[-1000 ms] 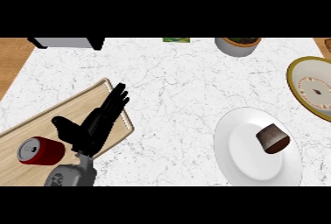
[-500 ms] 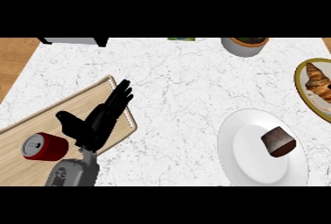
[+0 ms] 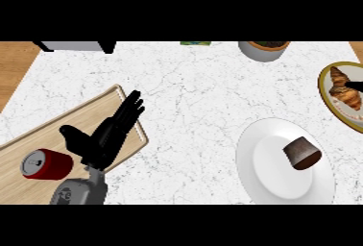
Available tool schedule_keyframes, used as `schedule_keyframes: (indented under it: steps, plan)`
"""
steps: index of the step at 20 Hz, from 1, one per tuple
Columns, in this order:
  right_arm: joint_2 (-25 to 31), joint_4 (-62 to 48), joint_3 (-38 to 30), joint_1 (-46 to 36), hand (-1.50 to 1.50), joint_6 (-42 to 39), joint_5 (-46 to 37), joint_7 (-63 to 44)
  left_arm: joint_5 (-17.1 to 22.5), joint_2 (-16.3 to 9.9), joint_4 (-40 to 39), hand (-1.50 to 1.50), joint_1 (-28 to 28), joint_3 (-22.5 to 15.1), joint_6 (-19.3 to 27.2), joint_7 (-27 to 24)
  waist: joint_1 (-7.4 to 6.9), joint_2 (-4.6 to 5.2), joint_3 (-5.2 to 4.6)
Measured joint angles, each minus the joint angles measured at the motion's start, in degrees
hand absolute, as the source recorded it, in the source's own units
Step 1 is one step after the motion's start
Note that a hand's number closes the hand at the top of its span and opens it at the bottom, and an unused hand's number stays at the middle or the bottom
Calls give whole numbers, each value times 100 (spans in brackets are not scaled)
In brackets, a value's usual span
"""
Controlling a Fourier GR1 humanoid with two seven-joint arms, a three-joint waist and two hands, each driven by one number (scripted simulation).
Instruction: Pick the croissant from the plate and place it in the bowl
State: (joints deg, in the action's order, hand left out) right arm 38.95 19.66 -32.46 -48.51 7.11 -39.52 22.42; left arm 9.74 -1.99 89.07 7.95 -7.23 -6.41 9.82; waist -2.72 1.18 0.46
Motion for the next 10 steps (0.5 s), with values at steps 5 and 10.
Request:
schedule_keyframes:
  steps: [5, 10]
  plan:
    - [146, 31, -884, 130, -150, -684, 1059, 1112, 3, -19, 43, 0, -36, 77, 74, 50, 169, -60, -10]
    - [373, 163, -1429, 694, -150, -1750, 1839, 1960, -7, -52, 135, 0, -243, 125, 94, -16, 322, -127, -34]
